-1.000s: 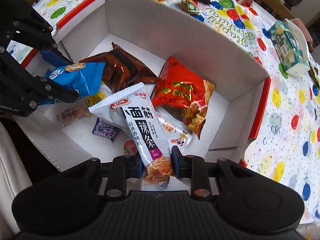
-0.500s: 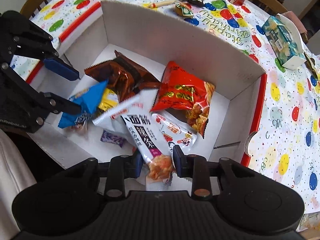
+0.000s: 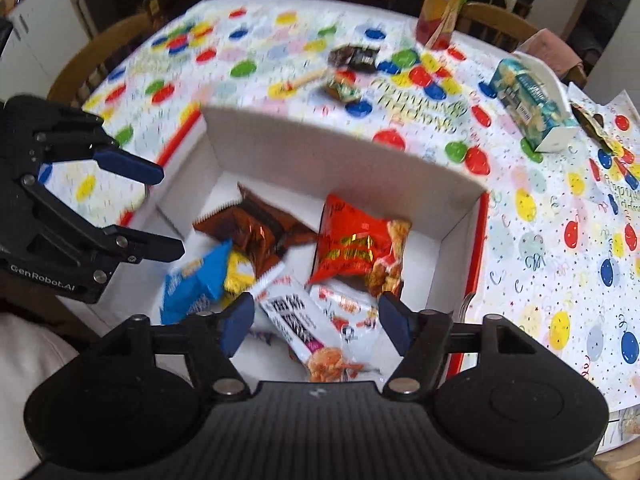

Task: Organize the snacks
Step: 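Lift both tools away from the box toward the table snacks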

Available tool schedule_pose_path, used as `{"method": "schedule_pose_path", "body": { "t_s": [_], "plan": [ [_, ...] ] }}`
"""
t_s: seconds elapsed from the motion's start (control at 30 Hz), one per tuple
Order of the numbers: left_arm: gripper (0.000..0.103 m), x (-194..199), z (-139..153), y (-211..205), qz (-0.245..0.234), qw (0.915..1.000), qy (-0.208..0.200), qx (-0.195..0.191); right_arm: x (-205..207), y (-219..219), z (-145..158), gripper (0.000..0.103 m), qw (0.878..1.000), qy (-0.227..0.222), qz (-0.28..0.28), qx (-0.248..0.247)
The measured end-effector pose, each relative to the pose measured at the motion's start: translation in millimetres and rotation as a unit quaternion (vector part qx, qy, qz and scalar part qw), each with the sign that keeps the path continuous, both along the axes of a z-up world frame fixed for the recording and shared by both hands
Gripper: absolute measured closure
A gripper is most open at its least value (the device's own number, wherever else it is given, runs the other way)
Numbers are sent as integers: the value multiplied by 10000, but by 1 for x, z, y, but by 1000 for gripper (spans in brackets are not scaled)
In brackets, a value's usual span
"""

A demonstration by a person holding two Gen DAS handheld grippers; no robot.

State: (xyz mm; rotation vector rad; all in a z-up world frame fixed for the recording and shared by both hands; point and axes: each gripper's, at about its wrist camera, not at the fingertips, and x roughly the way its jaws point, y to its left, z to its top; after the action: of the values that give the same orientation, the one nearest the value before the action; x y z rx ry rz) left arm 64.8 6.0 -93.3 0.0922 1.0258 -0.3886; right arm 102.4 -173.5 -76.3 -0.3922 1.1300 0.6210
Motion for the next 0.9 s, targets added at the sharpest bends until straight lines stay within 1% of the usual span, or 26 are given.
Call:
{"method": "schedule_pose_path", "body": {
  "t_s": [0.03,0.07,0.13,0.2,0.27,0.33,0.4,0.43,0.57,0.67,0.8,0.9],
  "plan": [
    [32,1,5,2,58,9999,-91,-14,2,0,4,32,10000,-28,-50,59],
    [30,2,10,5,120,9998,-183,-27,4,0,9,31,9999,-58,-97,98],
    [29,5,19,11,244,9991,-328,-65,8,1,18,25,9995,-134,-193,204],
    [28,11,26,18,398,9983,-418,-109,15,1,26,24,9987,-172,-324,349],
    [21,17,32,24,553,9970,-530,-124,24,0,34,22,9975,-193,-442,516],
    [17,24,37,30,712,9953,-639,-128,35,0,40,14,9961,-241,-541,648],
    [16,32,40,37,868,9936,-716,-108,47,2,43,12,9955,-256,-543,735],
    [15,37,41,40,945,9927,-748,-97,53,4,44,11,9953,-235,-541,774],
    [4,54,43,52,1293,9878,-868,-38,80,12,47,11,9942,-180,-536,918],
    [1,69,42,61,1532,9841,-896,-19,102,21,49,11,9936,-171,-517,987],
    [1,90,38,74,1798,9799,-859,-47,130,37,47,11,9941,-236,-461,949],
    [1,106,33,81,1958,9766,-887,89,154,47,41,11,9937,-130,-459,1019]
  ]
}}
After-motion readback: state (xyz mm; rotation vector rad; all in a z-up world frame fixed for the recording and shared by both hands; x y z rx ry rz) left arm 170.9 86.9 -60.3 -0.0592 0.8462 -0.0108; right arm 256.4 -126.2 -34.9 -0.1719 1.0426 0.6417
